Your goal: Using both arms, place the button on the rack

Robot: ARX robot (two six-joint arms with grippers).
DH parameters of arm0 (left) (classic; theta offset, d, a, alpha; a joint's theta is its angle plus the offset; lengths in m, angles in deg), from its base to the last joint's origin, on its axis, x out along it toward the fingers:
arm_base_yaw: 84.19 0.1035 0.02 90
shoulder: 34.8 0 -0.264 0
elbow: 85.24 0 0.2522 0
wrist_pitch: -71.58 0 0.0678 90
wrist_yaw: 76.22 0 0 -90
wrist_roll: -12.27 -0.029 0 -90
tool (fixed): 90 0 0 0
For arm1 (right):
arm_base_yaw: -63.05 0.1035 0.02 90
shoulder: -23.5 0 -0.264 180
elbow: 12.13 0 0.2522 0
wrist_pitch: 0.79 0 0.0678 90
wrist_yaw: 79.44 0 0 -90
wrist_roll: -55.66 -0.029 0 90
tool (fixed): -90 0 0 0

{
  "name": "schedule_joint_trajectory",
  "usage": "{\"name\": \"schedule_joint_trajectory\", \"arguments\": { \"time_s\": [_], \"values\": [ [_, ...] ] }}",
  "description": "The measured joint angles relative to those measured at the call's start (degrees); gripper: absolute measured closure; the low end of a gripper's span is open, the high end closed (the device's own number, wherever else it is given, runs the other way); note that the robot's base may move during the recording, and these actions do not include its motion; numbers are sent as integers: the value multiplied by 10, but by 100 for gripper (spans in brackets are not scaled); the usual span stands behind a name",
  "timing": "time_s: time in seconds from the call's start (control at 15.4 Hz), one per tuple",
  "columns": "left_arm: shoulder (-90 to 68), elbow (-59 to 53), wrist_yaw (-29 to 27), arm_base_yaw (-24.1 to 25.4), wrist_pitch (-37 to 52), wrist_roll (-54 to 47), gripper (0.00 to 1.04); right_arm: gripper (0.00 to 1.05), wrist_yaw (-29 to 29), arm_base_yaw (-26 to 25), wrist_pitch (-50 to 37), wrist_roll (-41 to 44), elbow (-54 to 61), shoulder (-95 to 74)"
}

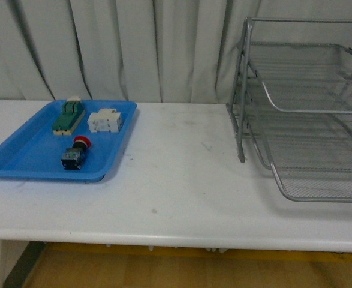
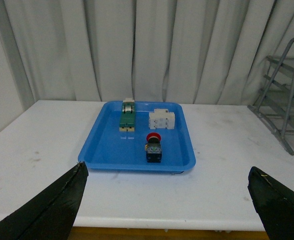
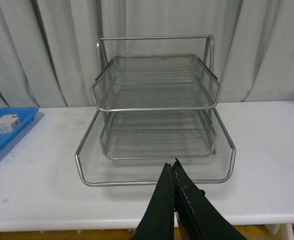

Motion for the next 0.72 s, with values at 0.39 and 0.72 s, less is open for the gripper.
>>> {"name": "schedule_joint_trajectory", "arguments": {
  "time_s": [0.39,0.72],
  "values": [
    [-309,99,30,58,65,11,7,39,0,0,1,0,0,0],
    [-766,287,100,38,183,-14,7,7,0,0,1,0,0,0]
  ]
}}
